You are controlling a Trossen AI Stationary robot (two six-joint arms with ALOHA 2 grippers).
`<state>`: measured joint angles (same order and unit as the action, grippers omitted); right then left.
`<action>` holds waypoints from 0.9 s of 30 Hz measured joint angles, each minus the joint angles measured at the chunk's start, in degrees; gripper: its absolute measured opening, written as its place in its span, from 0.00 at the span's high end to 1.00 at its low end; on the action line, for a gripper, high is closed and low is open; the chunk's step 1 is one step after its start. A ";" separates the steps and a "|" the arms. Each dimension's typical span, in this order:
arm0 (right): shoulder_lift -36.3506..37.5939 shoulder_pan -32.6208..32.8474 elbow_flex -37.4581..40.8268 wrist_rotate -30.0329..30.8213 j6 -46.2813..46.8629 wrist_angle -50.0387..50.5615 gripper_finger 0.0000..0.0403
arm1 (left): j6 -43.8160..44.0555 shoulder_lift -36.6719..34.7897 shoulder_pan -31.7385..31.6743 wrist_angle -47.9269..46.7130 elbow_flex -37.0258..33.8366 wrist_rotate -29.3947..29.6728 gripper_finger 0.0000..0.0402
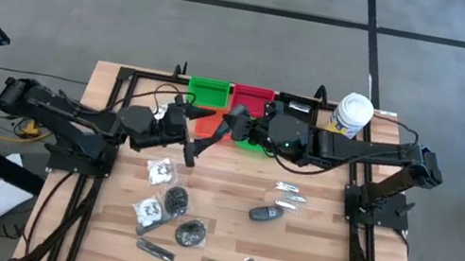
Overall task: Pick & Place Travel size toiletries
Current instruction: Put the black deodorant into the green bin
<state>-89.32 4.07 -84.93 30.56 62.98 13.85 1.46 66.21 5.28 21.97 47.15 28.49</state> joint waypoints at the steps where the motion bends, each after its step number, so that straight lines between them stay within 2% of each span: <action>1: -0.02 -0.04 0.00 0.24 0.00 0.06 0.47 | -0.09 0.32 -0.31 0.26 0.17 -0.24 0.15; 4: -0.02 -0.04 0.00 1.07 0.28 0.36 0.45 | -2.29 0.89 -0.35 -0.03 1.00 -0.48 0.15; 9: -0.04 -0.04 0.02 2.86 0.31 0.74 0.51 | -8.07 3.90 -0.34 0.08 4.11 -1.13 0.15; 14: -0.04 -0.05 0.02 5.08 0.44 1.79 0.51 | -10.70 4.34 -0.36 0.36 5.14 -1.02 0.16; 17: -0.04 -0.17 0.02 4.92 -0.83 2.49 0.47 | -12.23 4.37 -0.39 -0.31 5.08 -1.14 0.16; 21: -0.04 -0.50 0.02 2.29 -4.77 2.36 0.43 | -11.68 4.33 -0.39 -0.15 5.06 -2.01 0.16; 27: -0.04 -0.50 0.02 -0.37 -9.24 2.47 0.51 | -7.61 4.26 -0.01 -0.45 5.06 -2.00 0.16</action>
<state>-89.36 3.57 -84.90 30.19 53.74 16.32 -6.15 70.48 5.27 21.52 52.21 26.49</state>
